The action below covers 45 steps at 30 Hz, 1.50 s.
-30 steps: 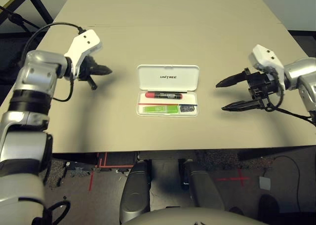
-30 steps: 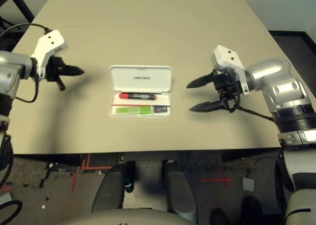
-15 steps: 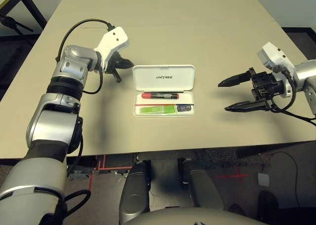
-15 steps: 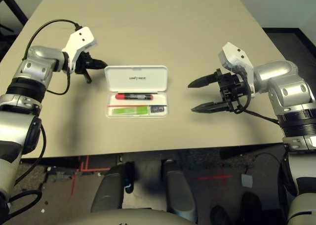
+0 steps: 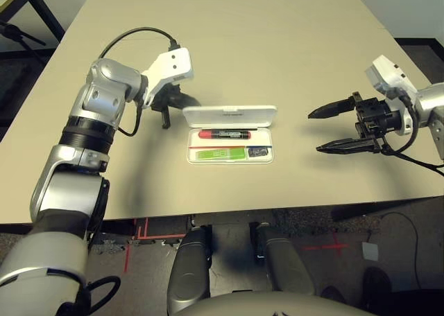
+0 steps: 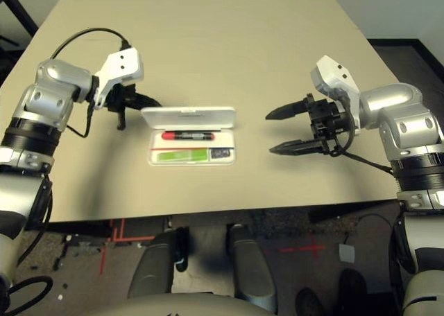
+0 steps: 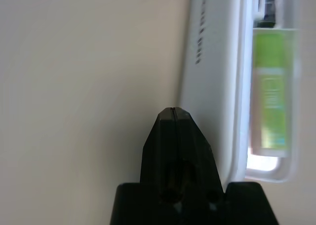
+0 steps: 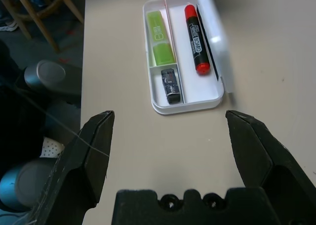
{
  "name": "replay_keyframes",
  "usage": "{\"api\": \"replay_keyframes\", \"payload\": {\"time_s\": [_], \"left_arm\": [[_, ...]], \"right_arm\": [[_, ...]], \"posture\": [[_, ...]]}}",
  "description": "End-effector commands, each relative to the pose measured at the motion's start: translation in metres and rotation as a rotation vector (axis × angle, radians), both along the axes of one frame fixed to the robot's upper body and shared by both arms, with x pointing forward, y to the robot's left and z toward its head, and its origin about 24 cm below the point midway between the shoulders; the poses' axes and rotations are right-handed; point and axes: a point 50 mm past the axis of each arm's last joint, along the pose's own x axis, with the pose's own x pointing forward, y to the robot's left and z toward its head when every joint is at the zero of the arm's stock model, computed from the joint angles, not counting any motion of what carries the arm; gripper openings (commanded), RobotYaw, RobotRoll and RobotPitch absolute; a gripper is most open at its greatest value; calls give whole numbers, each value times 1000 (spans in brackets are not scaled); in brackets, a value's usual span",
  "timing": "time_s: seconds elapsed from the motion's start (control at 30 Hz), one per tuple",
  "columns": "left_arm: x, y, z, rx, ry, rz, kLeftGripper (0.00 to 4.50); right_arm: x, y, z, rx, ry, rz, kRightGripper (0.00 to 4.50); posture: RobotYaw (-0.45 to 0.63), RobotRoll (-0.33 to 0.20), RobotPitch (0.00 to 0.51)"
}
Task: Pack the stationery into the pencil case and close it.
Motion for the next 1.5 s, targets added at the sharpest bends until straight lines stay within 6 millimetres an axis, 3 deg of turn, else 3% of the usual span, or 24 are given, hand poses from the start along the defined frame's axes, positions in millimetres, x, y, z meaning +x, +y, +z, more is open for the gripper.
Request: {"api": "replay_keyframes", "payload": {"time_s": [0.03, 0.27, 0.5, 0.77, 0.97, 1.13, 1.37, 1.47, 1.5], "left_arm": [[-12, -14, -6, 50, -14, -84, 18], [-29, -39, -32, 34, 55, -159, 18], [-39, -50, -59, 79, 130, -189, 18], [-32, -52, -77, 110, 175, -124, 18], [-31, -53, -78, 112, 177, -131, 18], [-31, -47, -76, 66, 197, -104, 18], [-15, -20, -66, -131, 104, 163, 18], [0, 11, -40, -326, -38, 442, 572], [3, 19, -33, -378, -76, 508, 953]], "right_arm": [[1, 2, 0, -13, -7, 13, 4500], [0, 0, -2, -13, -7, 5, 4500], [-2, -2, -3, -9, -7, -6, 4500], [-3, 1, -5, 3, -6, -3, 4500], [-3, 2, -6, 8, -7, -3, 4500], [-3, 5, -9, 27, -6, -12, 4500], [0, 12, -9, 104, -7, -59, 4500], [8, 13, -7, 184, -48, -142, 4500], [10, 13, -8, 208, -51, -169, 4500]], "posture": [[13, 0, 179], [-1, 0, 177], [-20, 0, 179], [-27, 0, 184], [-27, 0, 188], [-22, 0, 185], [-13, 0, 183], [-5, 0, 184], [-2, 0, 185]]}}
